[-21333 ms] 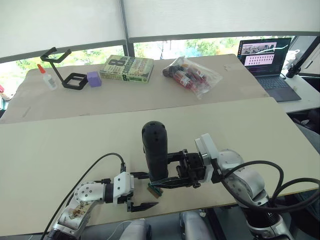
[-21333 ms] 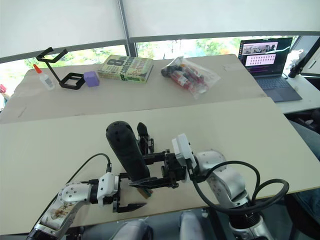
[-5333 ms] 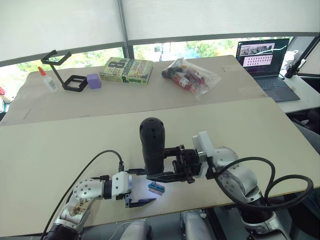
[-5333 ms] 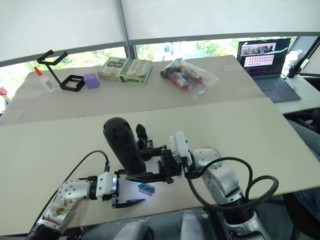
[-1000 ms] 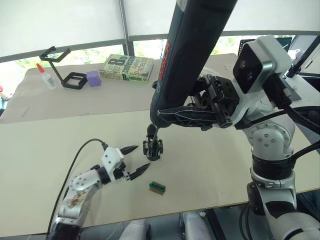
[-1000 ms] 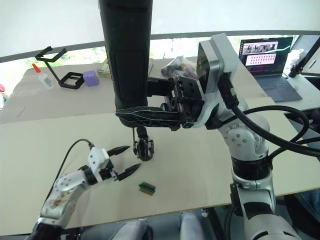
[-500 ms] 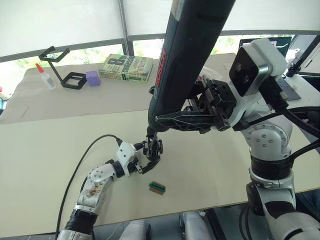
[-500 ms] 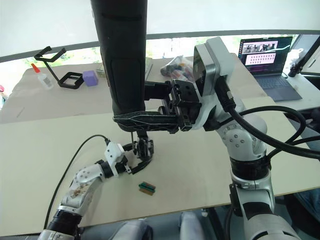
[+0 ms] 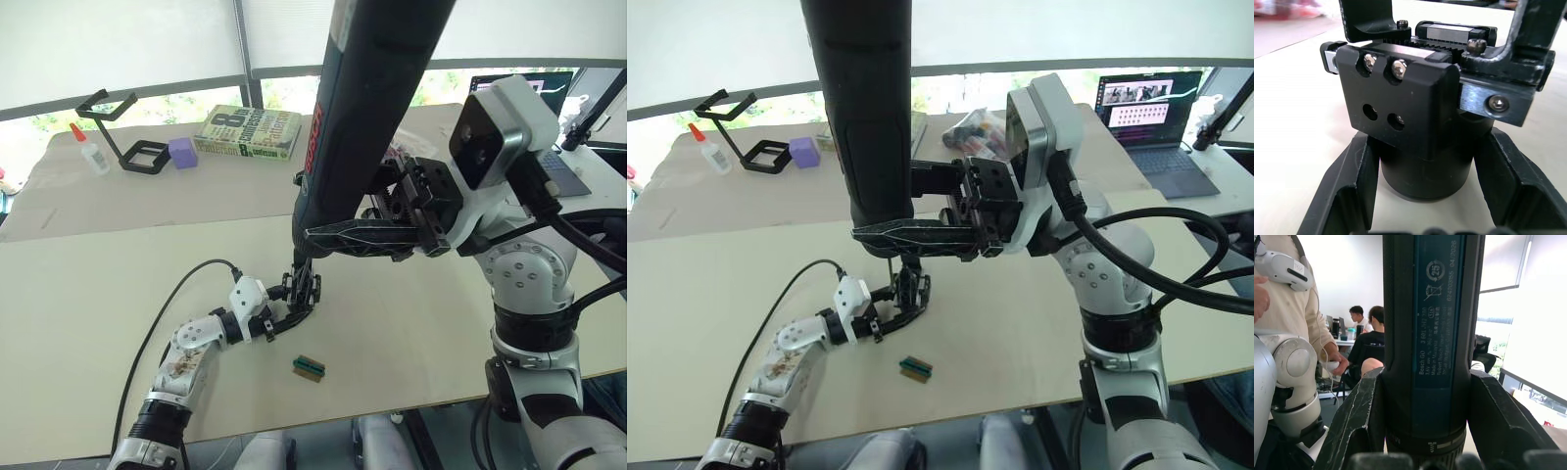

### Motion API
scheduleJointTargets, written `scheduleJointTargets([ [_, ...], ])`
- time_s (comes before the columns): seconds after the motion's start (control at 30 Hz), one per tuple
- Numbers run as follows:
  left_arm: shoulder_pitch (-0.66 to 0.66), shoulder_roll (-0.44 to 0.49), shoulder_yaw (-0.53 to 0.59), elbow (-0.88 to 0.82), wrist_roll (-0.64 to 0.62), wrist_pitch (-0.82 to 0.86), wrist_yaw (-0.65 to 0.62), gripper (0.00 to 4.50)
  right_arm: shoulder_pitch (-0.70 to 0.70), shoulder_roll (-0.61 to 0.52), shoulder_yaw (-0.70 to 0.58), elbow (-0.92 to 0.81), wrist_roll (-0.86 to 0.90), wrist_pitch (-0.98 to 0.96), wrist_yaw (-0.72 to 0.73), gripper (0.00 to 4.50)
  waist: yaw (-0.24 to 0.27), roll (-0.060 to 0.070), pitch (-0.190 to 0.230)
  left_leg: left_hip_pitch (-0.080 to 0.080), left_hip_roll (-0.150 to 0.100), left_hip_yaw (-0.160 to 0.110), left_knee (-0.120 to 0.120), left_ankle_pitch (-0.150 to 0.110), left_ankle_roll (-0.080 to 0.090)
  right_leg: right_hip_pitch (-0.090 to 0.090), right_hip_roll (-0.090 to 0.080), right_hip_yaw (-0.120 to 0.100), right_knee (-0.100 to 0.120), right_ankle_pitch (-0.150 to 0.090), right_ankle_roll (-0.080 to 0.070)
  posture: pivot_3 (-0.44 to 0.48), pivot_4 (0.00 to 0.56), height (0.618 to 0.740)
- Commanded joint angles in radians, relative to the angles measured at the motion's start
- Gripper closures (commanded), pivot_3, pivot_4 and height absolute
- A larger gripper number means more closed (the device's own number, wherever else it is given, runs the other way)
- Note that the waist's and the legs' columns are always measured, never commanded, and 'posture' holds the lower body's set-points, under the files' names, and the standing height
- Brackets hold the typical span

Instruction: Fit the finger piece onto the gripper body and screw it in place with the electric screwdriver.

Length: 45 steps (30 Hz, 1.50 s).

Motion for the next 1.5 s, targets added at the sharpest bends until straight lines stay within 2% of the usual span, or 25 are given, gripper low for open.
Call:
scheduleJointTargets([
  [0.03, -0.051, 0.009, 0.003, 0.078, 0.002, -0.094, -0.068, 2.2, -0.017, -0.005, -0.027, -0.031, 0.019, 0.0, 0.0, 2.57, 0.0, 0.0, 0.0, -0.001, 0.0, 0.0, 0.001, 0.0, 0.0, 0.0, 0.0, 0.0, 0.0, 0.0, 0.0, 0.0, 0.15, 0.74],
  [0.23, -0.089, 0.013, 0.003, 0.185, 0.021, -0.162, -0.111, 2.2, -0.016, -0.01, -0.029, -0.039, 0.022, 0.005, -0.005, 2.57, -0.002, 0.0, 0.0, -0.001, 0.0, 0.0, 0.002, 0.001, -0.001, -0.001, 0.0, 0.0, 0.0, 0.001, -0.001, 0.0, 0.15, 0.74],
  [0.43, -0.074, 0.005, 0.024, 0.189, -0.014, -0.09, -0.094, 2.2, -0.01, -0.012, -0.031, -0.048, 0.026, 0.009, -0.013, 2.57, -0.003, 0.0, 0.0, 0.0, 0.001, 0.0, 0.002, 0.001, -0.001, 0.0, 0.0, 0.001, 0.001, 0.001, -0.001, 0.0, 0.15, 0.74],
  [0.5, -0.07, 0.008, 0.025, 0.183, -0.014, -0.074, -0.091, 1.14, -0.009, -0.014, -0.032, -0.049, 0.027, 0.009, -0.013, 2.57, -0.003, 0.0, 0.0, 0.001, 0.001, 0.0, 0.001, 0.001, -0.001, 0.0, 0.0, 0.001, 0.001, 0.001, -0.001, 0.0, 0.15, 0.74],
  [0.6, -0.061, 0.008, 0.033, 0.176, -0.005, -0.09, -0.072, 0.02, -0.008, -0.017, -0.033, -0.05, 0.028, 0.009, -0.012, 2.57, -0.004, 0.0, 0.0, 0.001, 0.001, 0.0, 0.002, 0.001, -0.001, 0.0, 0.0, 0.001, 0.0, 0.001, -0.001, 0.0, 0.15, 0.74],
  [0.73, -0.017, 0.009, 0.041, 0.081, -0.015, -0.073, -0.042, 0.02, -0.005, -0.02, -0.033, -0.055, 0.03, 0.009, -0.013, 2.57, -0.008, 0.0, 0.0, 0.001, 0.001, 0.0, 0.001, 0.001, -0.001, 0.0, 0.001, 0.001, 0.0, 0.001, -0.001, 0.0, 0.15, 0.74],
  [1.0, 0.1, -0.024, 0.017, -0.166, 0.031, 0.022, 0.139, 0.02, 0.001, -0.024, -0.033, -0.057, 0.035, 0.009, -0.015, 2.57, -0.004, 0.0, 0.0, -0.004, 0.001, 0.0, 0.001, 0.001, -0.001, -0.005, 0.0, 0.001, 0.001, 0.002, -0.001, 0.0, 0.15, 0.74],
  [1.23, 0.105, -0.045, -0.018, -0.179, 0.053, 0.046, 0.175, 0.02, 0.003, -0.02, -0.025, -0.057, 0.04, 0.012, -0.013, 2.57, -0.001, 0.0, 0.0, -0.004, 0.001, 0.0, 0.001, 0.001, -0.001, -0.005, 0.001, 0.001, 0.0, 0.002, -0.001, 0.0, 0.15, 0.74],
  [1.5, 0.07, -0.043, -0.01, -0.135, 0.053, 0.059, 0.187, 0.02, 0.001, -0.017, -0.022, -0.058, 0.038, 0.019, -0.012, 2.57, -0.002, 0.0, 0.0, -0.004, 0.001, 0.0, 0.002, 0.001, -0.002, -0.005, 0.001, 0.001, 0.0, 0.002, -0.001, 0.0, 0.15, 0.74],
])
